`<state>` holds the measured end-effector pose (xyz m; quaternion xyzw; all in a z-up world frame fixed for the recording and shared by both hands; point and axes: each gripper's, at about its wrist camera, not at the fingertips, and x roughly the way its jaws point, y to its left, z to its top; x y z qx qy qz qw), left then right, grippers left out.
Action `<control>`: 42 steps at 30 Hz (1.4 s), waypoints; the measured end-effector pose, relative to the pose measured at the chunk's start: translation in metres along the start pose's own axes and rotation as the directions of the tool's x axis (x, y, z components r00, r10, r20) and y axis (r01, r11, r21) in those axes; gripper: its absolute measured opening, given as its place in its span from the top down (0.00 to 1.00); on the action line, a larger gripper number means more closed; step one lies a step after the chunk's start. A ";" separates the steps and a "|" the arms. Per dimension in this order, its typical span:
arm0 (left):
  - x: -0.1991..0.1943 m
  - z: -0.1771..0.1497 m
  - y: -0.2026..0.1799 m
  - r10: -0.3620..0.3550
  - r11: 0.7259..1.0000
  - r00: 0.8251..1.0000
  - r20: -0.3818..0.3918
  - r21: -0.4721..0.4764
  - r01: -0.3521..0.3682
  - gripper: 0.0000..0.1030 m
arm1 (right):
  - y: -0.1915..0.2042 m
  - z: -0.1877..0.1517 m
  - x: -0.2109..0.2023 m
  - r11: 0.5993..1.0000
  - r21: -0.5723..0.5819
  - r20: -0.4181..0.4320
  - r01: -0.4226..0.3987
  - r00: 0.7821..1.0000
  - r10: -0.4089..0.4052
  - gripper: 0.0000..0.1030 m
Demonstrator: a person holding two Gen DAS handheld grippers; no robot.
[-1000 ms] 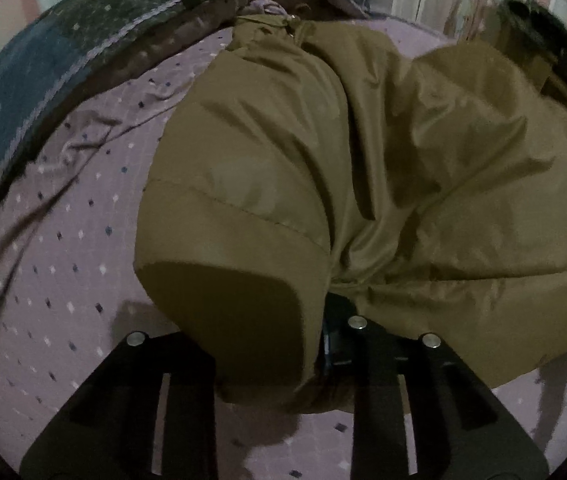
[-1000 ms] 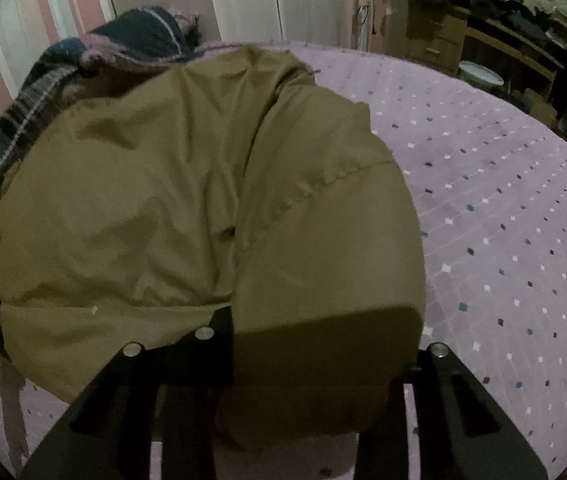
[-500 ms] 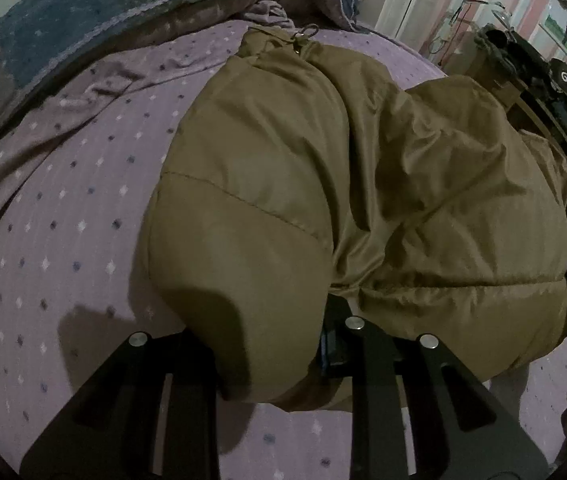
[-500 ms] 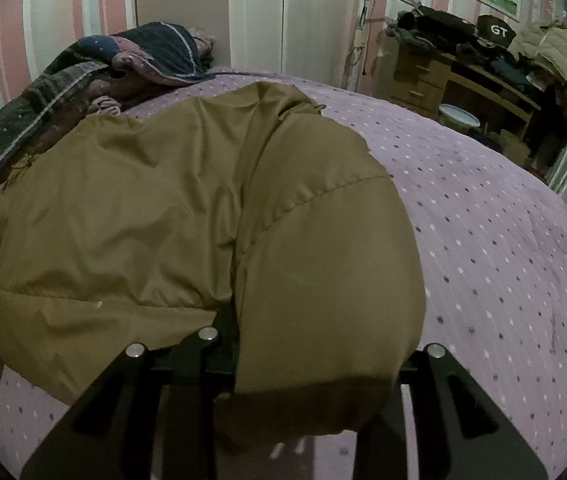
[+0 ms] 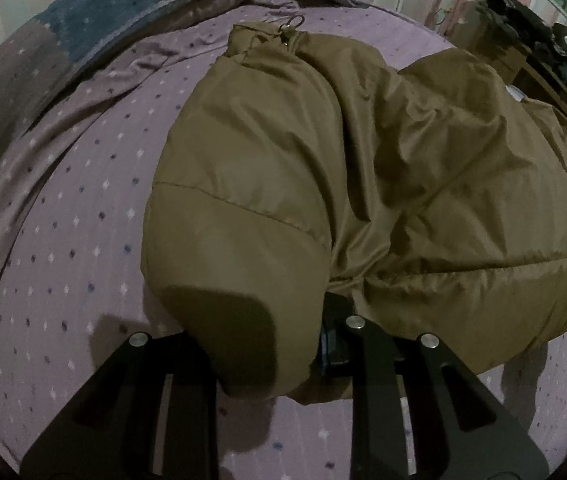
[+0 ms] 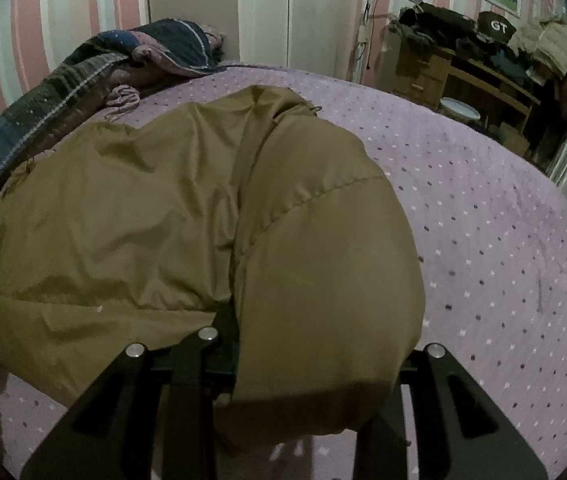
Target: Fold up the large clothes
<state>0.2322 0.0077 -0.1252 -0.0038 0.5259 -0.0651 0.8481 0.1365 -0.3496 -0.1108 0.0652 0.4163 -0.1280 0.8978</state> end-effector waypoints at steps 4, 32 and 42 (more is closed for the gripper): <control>0.010 0.015 -0.011 0.018 1.000 1.000 -0.021 -0.014 -0.019 0.78 | -0.005 -0.010 -0.002 1.000 -0.004 -0.010 -0.016 1.000 0.016 0.71; 0.063 0.042 0.014 -0.030 0.998 0.998 -0.054 -0.063 0.027 0.40 | -0.080 -0.034 0.024 0.960 0.266 -0.091 -0.093 0.988 0.121 0.18; 0.063 0.061 0.020 -0.024 0.996 0.994 -0.103 -0.085 0.015 0.28 | -0.081 -0.013 0.002 0.967 0.241 0.019 -0.084 0.997 0.081 0.18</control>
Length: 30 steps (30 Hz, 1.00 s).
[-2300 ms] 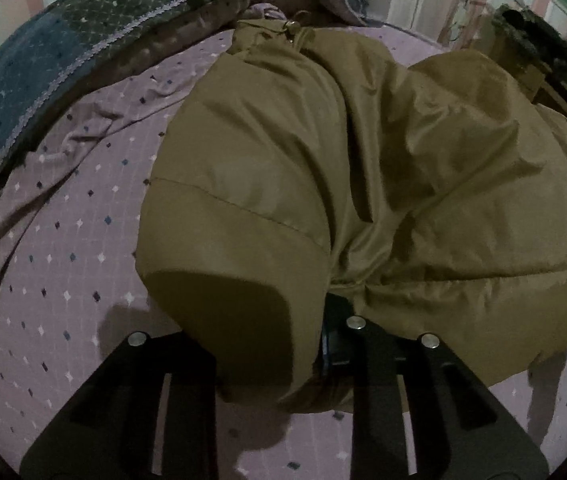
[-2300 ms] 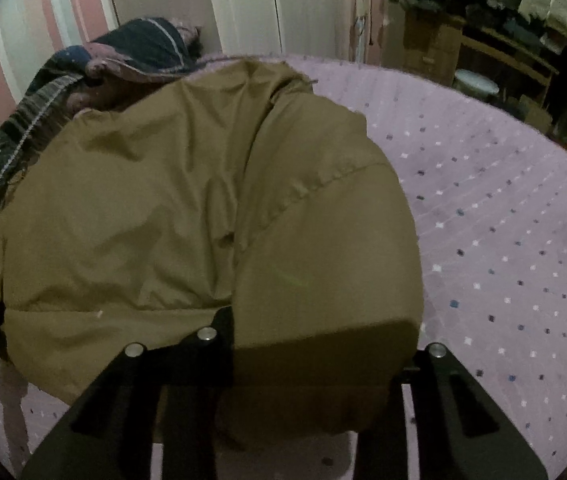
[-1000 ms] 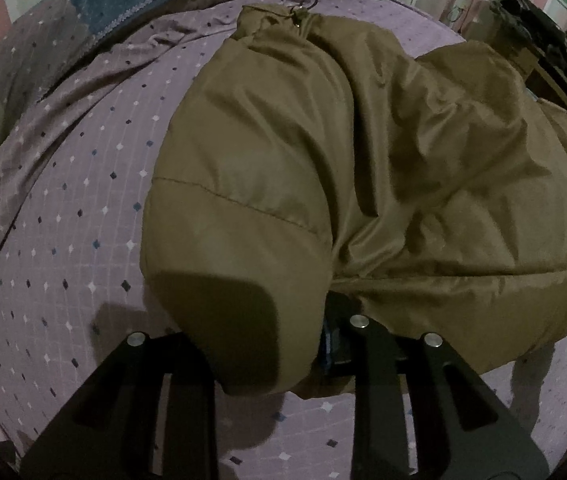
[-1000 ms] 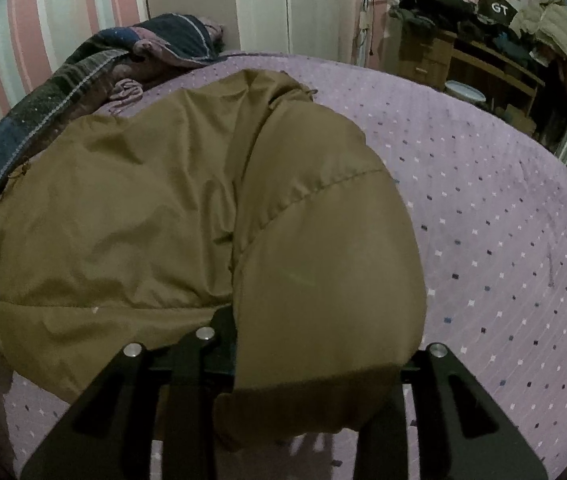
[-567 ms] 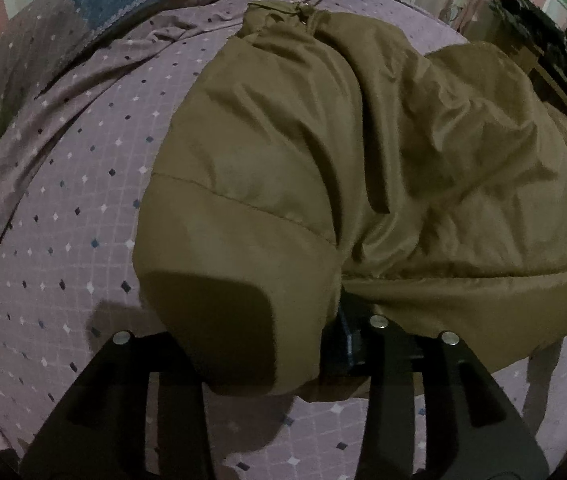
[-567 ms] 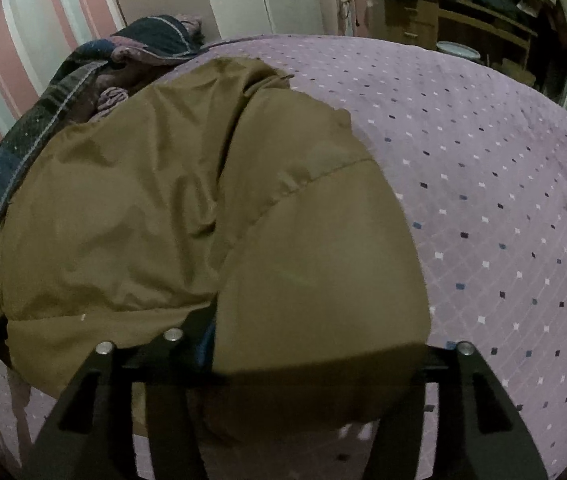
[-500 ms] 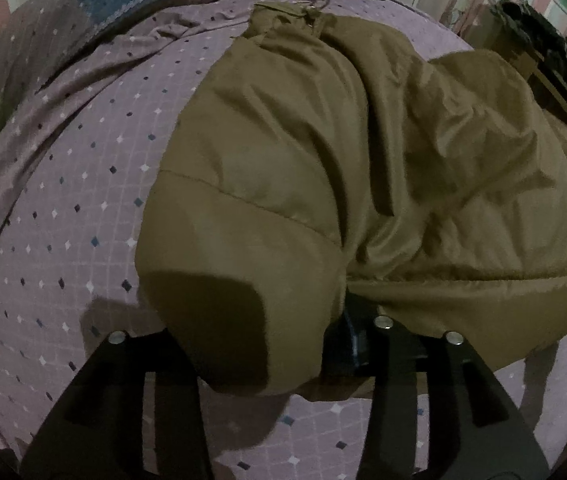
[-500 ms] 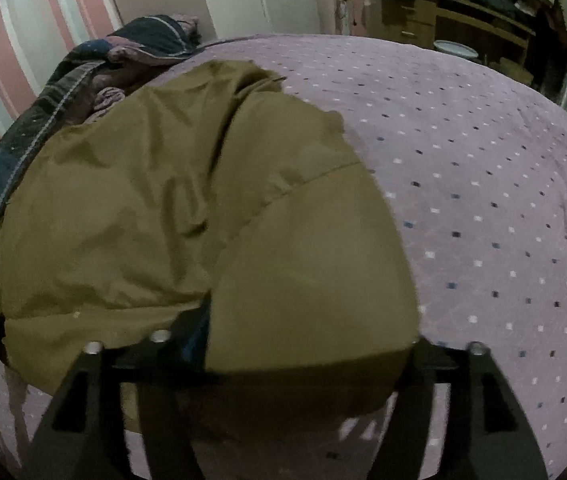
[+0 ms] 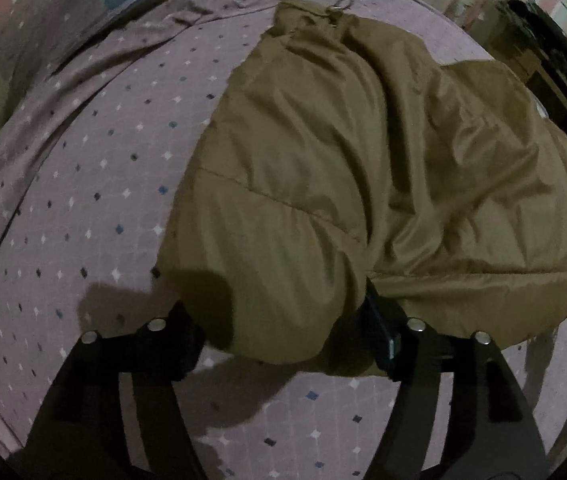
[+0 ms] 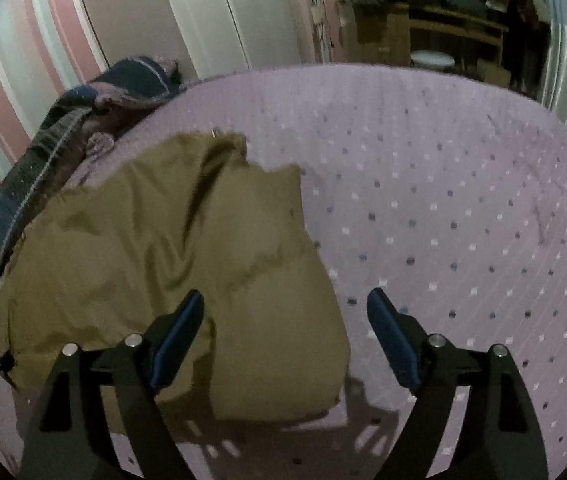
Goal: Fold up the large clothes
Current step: 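Open both tools and smooth the coat bundle edge flat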
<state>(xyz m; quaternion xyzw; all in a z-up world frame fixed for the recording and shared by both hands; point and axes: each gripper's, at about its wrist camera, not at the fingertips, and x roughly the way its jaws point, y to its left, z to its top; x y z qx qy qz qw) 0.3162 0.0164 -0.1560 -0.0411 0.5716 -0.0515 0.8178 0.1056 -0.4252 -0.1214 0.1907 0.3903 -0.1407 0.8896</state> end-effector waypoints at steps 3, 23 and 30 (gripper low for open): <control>-0.005 0.003 0.002 0.024 0.999 1.000 0.001 -0.035 -0.024 0.25 | 0.005 0.008 -0.004 0.999 -0.019 0.021 -0.026 0.999 0.026 0.18; -0.011 0.069 -0.031 0.171 0.985 0.976 0.136 -0.058 -0.164 0.08 | 0.053 0.004 0.024 0.983 -0.175 -0.018 -0.059 0.998 0.057 0.18; 0.064 0.087 -0.023 0.107 0.989 0.994 0.018 -0.107 -0.104 0.14 | 0.030 -0.007 0.056 0.990 -0.136 -0.096 0.047 0.993 -0.061 0.29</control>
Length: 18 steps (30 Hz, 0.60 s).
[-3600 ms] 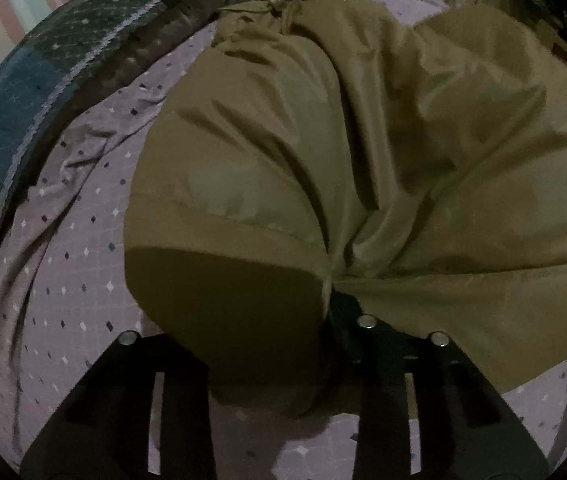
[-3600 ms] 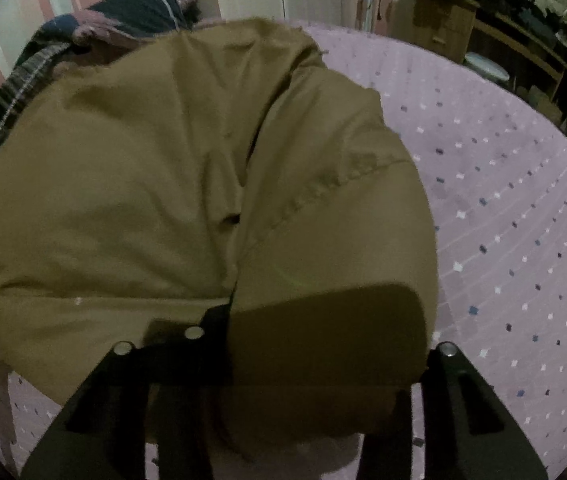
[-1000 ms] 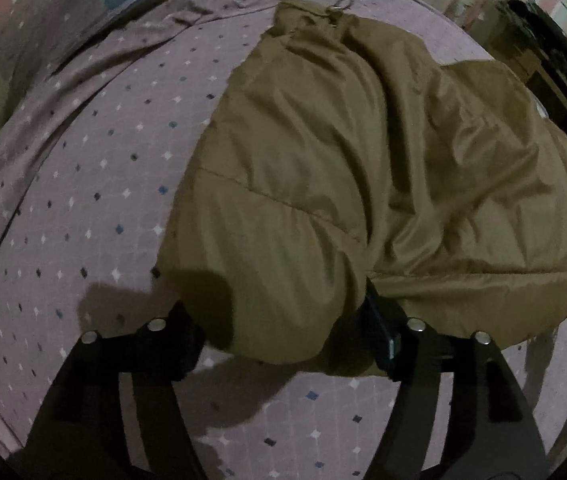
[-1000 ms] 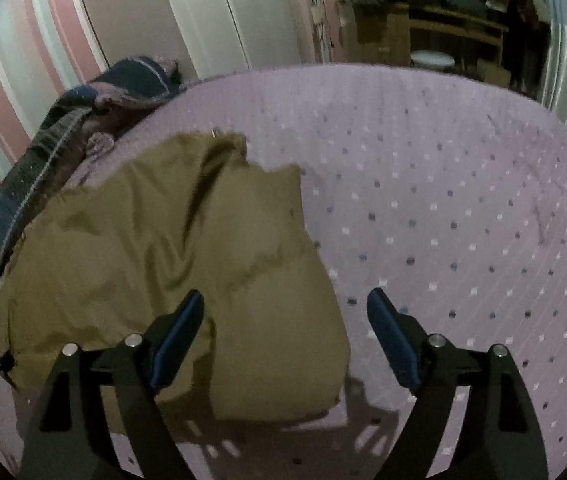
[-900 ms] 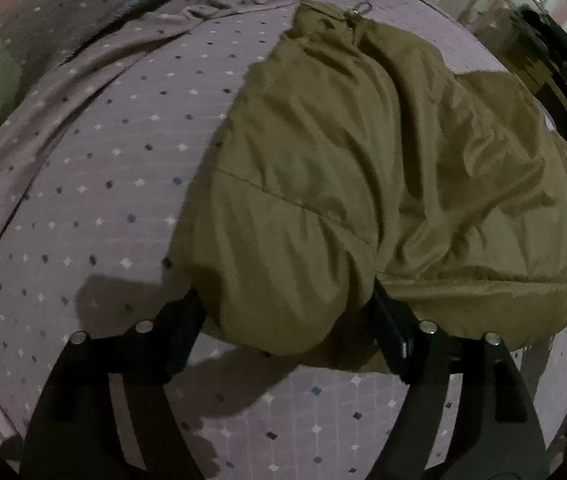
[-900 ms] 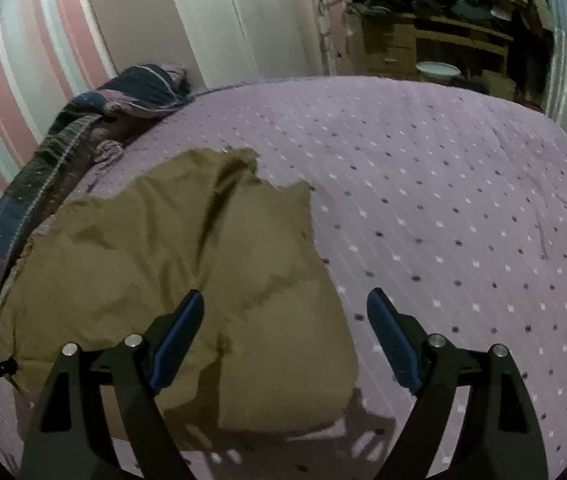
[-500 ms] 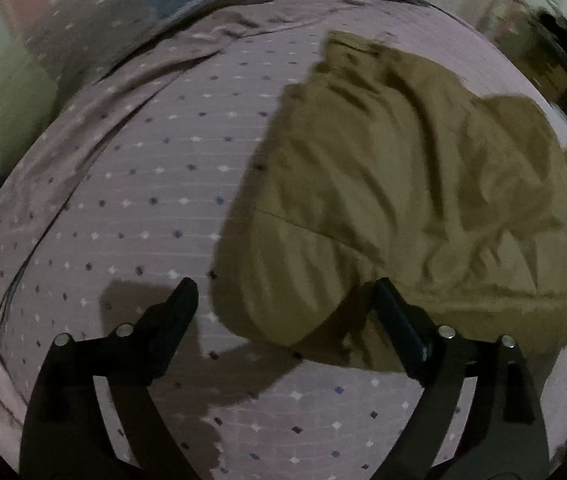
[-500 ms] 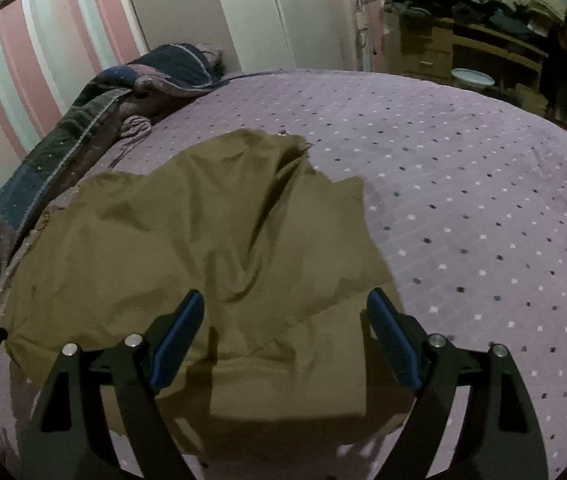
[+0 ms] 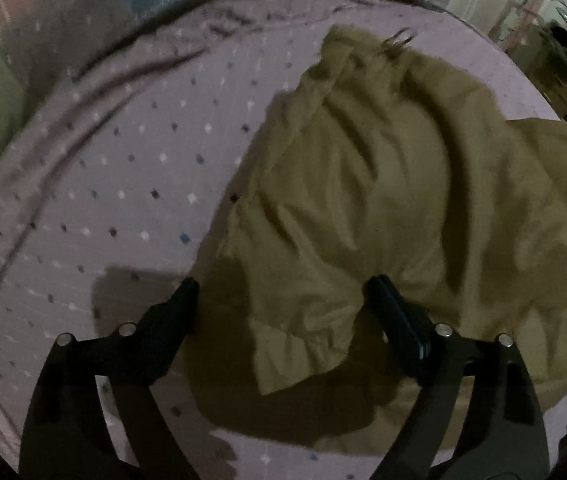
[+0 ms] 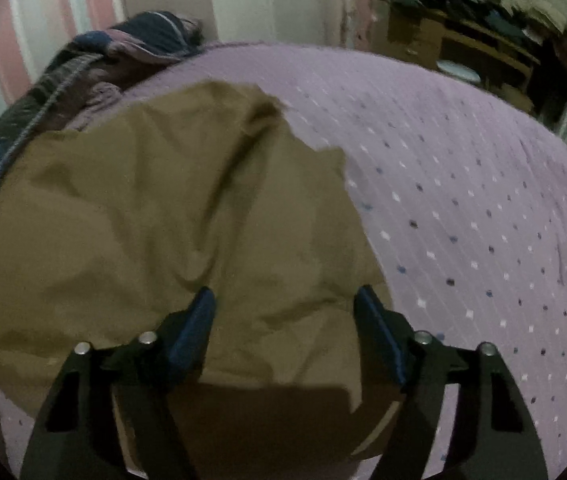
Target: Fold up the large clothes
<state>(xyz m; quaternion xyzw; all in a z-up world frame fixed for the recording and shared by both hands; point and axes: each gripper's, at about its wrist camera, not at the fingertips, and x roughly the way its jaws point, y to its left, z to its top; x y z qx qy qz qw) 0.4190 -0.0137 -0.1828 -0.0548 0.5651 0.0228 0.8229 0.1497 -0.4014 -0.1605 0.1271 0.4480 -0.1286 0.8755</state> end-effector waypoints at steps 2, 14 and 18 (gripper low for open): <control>0.015 0.003 0.004 -0.041 0.999 0.999 -0.010 -0.028 0.041 0.10 | -0.008 -0.003 0.011 0.999 0.037 -0.022 -0.015 1.000 0.015 0.28; -0.086 -0.019 -0.036 -0.047 0.998 0.972 0.229 0.044 0.038 0.03 | 0.006 -0.002 -0.067 0.988 0.125 0.178 -0.086 0.982 0.063 0.10; -0.114 -0.032 -0.063 -0.045 0.997 0.953 0.300 0.073 0.024 0.03 | 0.026 -0.010 -0.101 0.995 0.087 0.219 -0.041 0.976 0.021 0.08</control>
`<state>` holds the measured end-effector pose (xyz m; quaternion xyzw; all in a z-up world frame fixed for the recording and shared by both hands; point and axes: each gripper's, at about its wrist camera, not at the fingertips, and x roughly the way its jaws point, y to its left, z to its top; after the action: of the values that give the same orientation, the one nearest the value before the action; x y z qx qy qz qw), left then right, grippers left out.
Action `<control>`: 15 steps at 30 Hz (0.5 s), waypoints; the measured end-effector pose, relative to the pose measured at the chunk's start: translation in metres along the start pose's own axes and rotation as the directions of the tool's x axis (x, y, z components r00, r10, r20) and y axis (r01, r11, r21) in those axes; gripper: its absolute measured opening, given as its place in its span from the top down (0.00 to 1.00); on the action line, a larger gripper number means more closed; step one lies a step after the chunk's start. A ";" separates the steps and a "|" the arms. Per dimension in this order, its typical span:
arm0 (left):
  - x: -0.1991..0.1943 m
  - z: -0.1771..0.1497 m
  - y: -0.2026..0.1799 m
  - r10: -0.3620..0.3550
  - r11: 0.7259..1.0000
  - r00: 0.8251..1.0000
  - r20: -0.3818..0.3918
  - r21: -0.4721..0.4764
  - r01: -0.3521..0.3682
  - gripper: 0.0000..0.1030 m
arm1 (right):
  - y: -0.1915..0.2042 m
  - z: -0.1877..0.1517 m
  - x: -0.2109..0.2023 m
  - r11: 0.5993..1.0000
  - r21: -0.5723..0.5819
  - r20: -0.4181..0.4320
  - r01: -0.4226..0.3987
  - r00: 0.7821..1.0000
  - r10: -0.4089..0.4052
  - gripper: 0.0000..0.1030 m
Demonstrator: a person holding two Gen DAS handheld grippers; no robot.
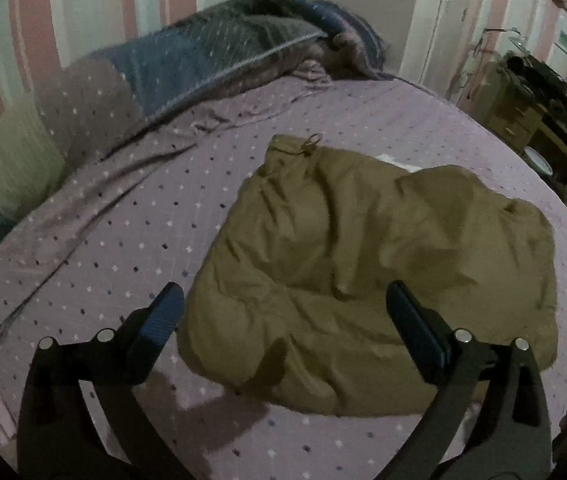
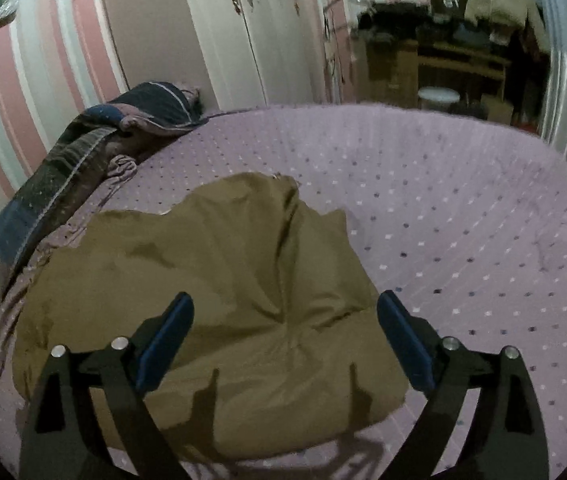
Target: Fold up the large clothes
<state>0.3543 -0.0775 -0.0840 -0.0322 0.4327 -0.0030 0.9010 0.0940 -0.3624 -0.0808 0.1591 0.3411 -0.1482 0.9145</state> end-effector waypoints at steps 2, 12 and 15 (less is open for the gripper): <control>-0.014 -0.011 -0.003 0.003 1.000 1.000 0.007 0.012 -0.003 0.03 | 0.007 -0.003 -0.013 1.000 -0.025 -0.004 0.009 1.000 -0.009 0.02; -0.127 -0.055 0.001 -0.032 0.992 0.998 0.047 0.123 0.027 0.03 | 0.031 -0.013 -0.091 0.998 -0.020 -0.037 0.059 0.998 -0.059 0.02; -0.169 -0.061 -0.006 -0.091 0.988 0.986 0.141 0.136 0.071 0.03 | 0.056 -0.020 -0.112 0.995 -0.103 -0.022 0.016 1.000 -0.019 0.02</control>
<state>0.2017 -0.0808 0.0099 0.0089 0.3625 -0.0656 0.9296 0.0233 -0.2856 -0.0095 0.1104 0.3601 -0.1366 0.9162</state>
